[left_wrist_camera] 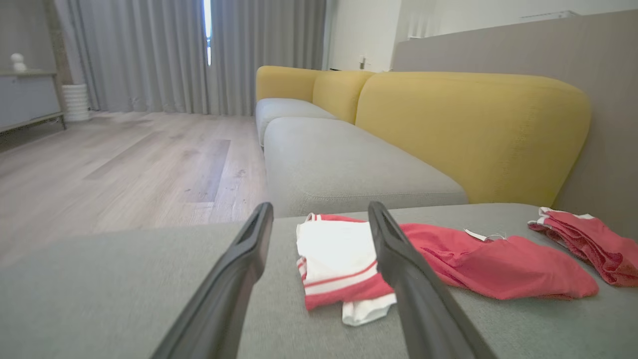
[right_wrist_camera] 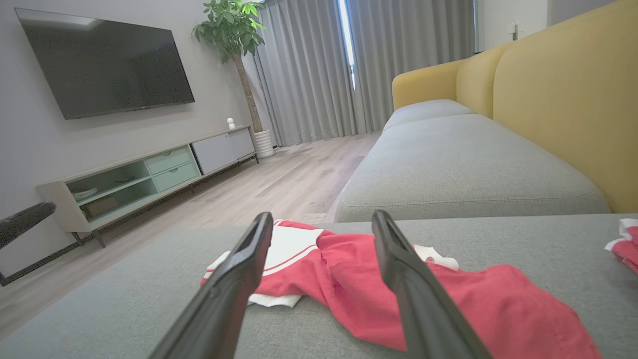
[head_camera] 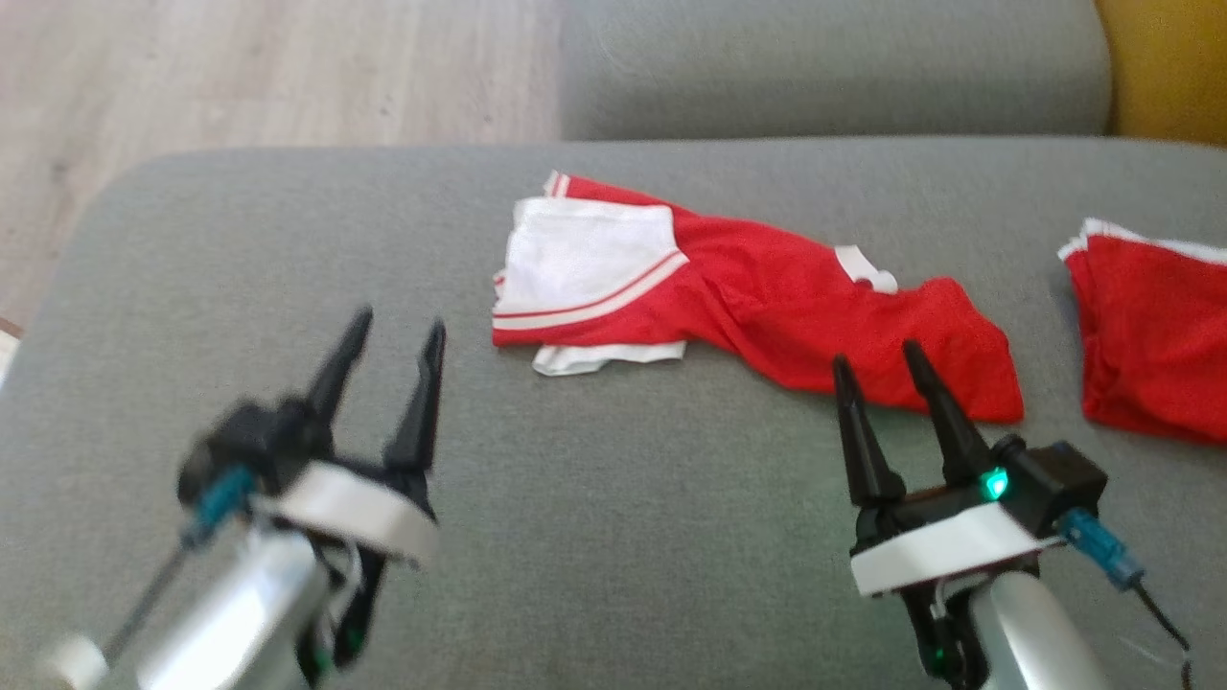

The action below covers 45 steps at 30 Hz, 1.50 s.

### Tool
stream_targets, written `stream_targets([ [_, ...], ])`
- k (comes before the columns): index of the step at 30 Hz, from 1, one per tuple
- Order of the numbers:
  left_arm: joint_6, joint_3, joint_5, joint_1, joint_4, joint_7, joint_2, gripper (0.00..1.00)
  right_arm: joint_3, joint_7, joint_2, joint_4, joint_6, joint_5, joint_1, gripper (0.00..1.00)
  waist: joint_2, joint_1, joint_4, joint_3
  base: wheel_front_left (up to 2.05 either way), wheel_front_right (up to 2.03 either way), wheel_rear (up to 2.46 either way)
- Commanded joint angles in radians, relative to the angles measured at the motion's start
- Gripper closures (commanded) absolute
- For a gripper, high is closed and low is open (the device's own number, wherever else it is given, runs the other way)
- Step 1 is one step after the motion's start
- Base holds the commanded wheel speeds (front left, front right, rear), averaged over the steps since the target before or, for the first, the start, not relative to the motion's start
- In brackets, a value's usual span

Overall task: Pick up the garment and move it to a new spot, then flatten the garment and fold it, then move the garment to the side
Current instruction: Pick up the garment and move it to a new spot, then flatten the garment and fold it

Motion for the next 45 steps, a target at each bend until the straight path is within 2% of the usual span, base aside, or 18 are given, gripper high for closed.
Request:
stream_targets([
  [1,0.006,0.055,0.009,-0.040,-0.030,-0.009,0.019,0.00,0.023,-0.011,-0.001,-0.027,-0.001,-0.005,-0.013,0.00,0.0000,0.0002,0.021,-0.024,0.00,0.00,0.00],
  [7,0.014,0.169,0.091,0.148,-0.067,-0.009,-0.051,0.00,0.047,-0.011,-0.001,-0.006,-0.001,0.001,-0.007,0.00,0.0000,0.0002,0.018,-0.044,0.00,0.00,0.00],
  [13,-0.049,0.305,0.211,0.233,-0.085,-0.009,-0.125,0.00,0.061,-0.011,-0.001,0.000,-0.001,-0.001,-0.015,0.00,0.0000,0.0002,0.010,-0.035,0.00,0.00,0.00],
  [19,-0.103,0.348,0.270,0.228,-0.080,-0.009,-0.172,0.00,0.067,-0.011,-0.001,0.012,-0.001,-0.023,-0.061,0.00,0.0000,0.0002,0.030,0.012,0.00,0.00,0.00],
  [24,-0.153,0.361,0.295,0.198,-0.047,-0.009,-0.215,0.00,0.063,0.021,-0.001,0.066,-0.001,-0.047,-0.183,0.00,0.0000,0.0002,0.079,0.079,0.00,0.00,0.00],
  [29,-0.201,0.370,0.324,0.155,-0.015,-0.009,-0.263,0.00,0.042,0.109,-0.020,0.177,-0.001,-0.027,-0.347,0.00,0.0000,0.0002,0.150,0.145,0.00,0.00,0.00],
  [35,-0.240,0.377,0.351,0.118,0.019,-0.009,-0.319,0.00,0.038,0.228,-0.060,0.393,-0.001,0.058,-0.528,0.00,0.0000,0.0002,0.227,0.198,0.00,0.00,0.00],
  [40,-0.262,0.373,0.368,0.096,0.045,-0.009,-0.353,0.00,0.055,0.312,-0.080,0.564,-0.001,0.147,-0.636,0.00,0.0000,0.0002,0.278,0.231,0.00,0.00,0.00],
  [45,-0.272,0.364,0.378,0.082,0.057,-0.010,-0.374,0.00,0.075,0.328,-0.114,0.659,-0.001,0.195,-0.696,0.00,0.0000,0.0002,0.309,0.249,0.00,0.00,0.00],
])
